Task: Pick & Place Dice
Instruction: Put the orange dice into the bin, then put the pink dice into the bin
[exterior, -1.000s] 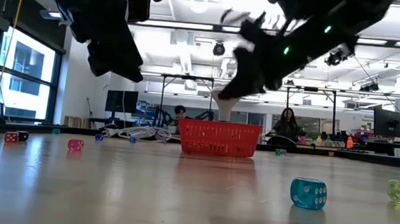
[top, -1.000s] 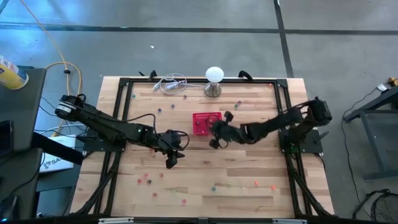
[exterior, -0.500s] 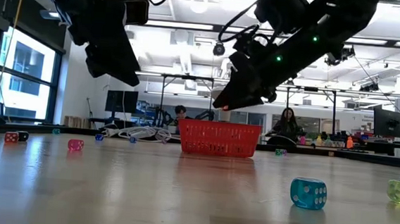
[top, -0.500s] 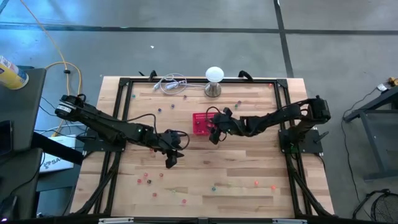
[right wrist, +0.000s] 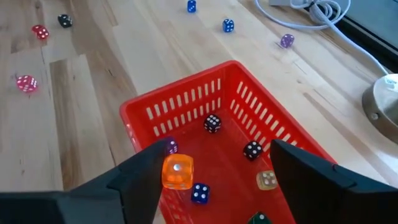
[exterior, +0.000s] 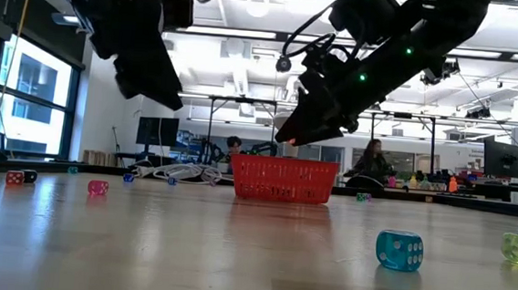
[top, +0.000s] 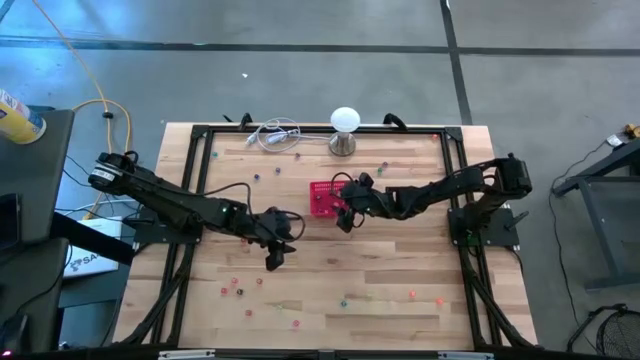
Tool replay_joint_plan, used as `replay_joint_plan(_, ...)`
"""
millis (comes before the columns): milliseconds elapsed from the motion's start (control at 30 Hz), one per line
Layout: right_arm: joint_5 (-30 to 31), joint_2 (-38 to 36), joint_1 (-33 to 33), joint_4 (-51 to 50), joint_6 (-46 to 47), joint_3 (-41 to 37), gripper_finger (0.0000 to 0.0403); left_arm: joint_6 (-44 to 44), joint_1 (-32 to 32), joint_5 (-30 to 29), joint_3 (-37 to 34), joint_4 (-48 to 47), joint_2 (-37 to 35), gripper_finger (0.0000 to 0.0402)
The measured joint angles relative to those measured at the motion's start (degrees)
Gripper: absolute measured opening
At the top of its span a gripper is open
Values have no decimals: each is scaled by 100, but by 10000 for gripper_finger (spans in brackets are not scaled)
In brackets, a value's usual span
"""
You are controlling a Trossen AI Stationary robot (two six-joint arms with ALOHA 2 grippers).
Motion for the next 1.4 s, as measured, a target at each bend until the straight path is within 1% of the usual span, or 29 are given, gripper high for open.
replay_joint_plan(67,0,0,0,18,117,0,272,497,-2,-359,0,239,1,156)
replay_joint_plan(167,0,0,0,195,201,2,271,1321,8,-1359,4,868,136,156)
replay_joint_plan(233,0,0,0,325,199,5,270,1662,109,-1854,4,1606,355,156)
replay_joint_plan(300,0,0,0,434,198,7,270,1972,283,-1866,4,2356,608,156)
replay_joint_plan(367,0,0,0,526,198,7,270,2322,475,-1633,5,3042,934,156)
replay_joint_plan(467,3,-2,0,524,164,7,270,2522,669,-1475,-4,3397,1224,156)
replay_joint_plan(567,-54,-5,17,515,62,7,270,2506,668,-1441,-2,3372,1241,156)
replay_joint_plan(600,-149,-19,34,483,44,7,270,2510,627,-1428,-2,3332,1228,156)
replay_joint_plan(700,-510,-115,79,465,-1,7,270,2514,356,-1348,2,2809,975,156)
replay_joint_plan(833,-917,-288,306,495,95,9,270,2309,-110,-1193,3,1298,414,156)
replay_joint_plan(967,-1196,-443,701,676,98,9,270,1675,-618,-1203,4,-238,-160,156)
replay_joint_plan(1033,-1204,-455,953,931,100,9,270,1337,-852,-1204,-1,-893,-362,156)
replay_joint_plan(1133,-1202,-455,1338,1411,94,9,270,870,-1101,-1206,-1,-1302,-423,156)
replay_joint_plan(1200,-1194,-455,1579,1674,94,9,270,638,-1215,-1212,-32,-1356,-321,156)
replay_joint_plan(1400,-1184,-455,2257,1936,67,9,270,559,-1486,-1393,-334,-1393,53,156)
